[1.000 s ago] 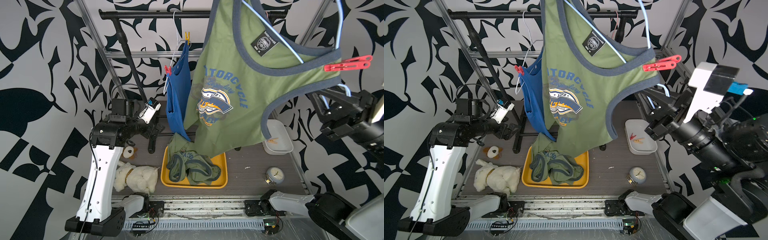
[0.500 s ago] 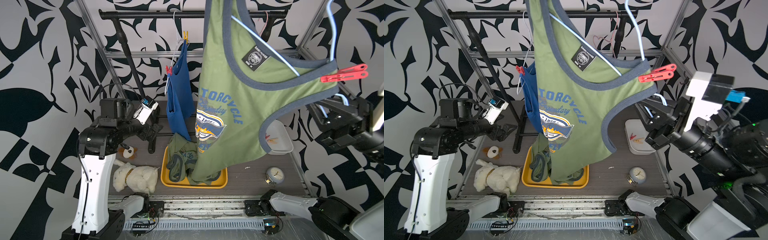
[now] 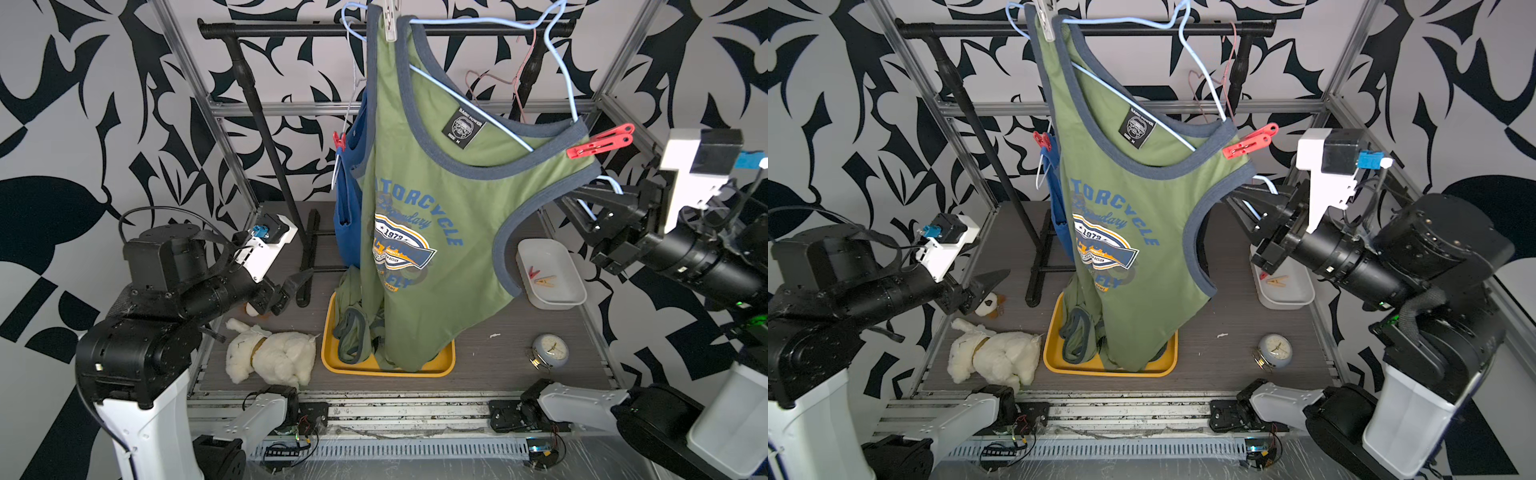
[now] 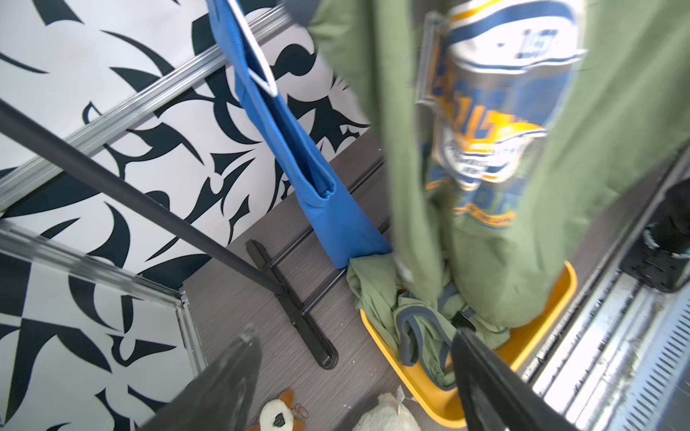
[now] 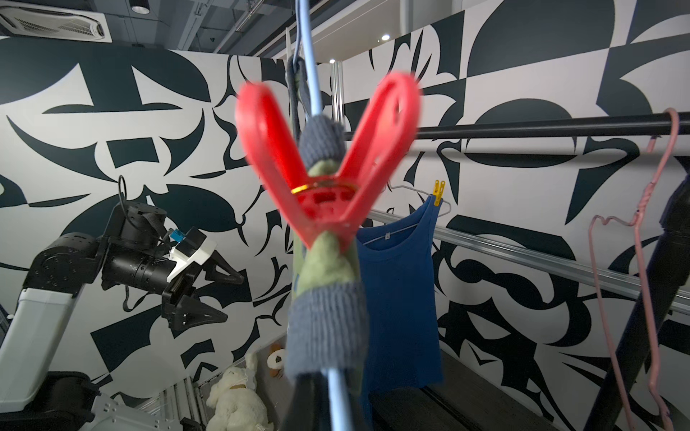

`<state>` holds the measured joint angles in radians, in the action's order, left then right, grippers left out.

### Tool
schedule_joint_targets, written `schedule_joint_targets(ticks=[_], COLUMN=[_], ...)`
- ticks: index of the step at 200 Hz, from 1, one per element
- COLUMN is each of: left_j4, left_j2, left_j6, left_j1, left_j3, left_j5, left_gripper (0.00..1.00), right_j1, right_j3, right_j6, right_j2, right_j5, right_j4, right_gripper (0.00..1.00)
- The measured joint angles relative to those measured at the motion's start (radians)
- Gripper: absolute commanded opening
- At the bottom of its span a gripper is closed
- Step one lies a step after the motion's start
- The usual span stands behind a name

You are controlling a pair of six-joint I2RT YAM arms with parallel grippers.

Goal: Remove the clothespins securing tank tops to the hanger
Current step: Pick up the hanger from the clothesline.

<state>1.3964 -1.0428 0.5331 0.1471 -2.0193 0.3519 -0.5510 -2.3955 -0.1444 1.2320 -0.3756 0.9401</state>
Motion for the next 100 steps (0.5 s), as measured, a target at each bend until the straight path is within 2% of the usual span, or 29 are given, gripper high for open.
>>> schedule_joint_targets(ticks=[45, 100], left_j4=[0.043, 0.053], left_j2=[-0.012, -0.060], left_j6=[0.018, 0.011], left_j1=[0.000, 0.000], left_j3=[-0.063, -0.206], left_j5=[0.042, 0.106], left_gripper=[0.84, 0.84], right_j1=[0.000, 0.000], right_j3=[0.047, 0.086], right_j6=[0.010, 0.043], right_j2=[0.008, 0.031], right_j5=[-0.063, -0.120], right_j4=[-0.010, -0.005], right_gripper=[0.00, 0.00])
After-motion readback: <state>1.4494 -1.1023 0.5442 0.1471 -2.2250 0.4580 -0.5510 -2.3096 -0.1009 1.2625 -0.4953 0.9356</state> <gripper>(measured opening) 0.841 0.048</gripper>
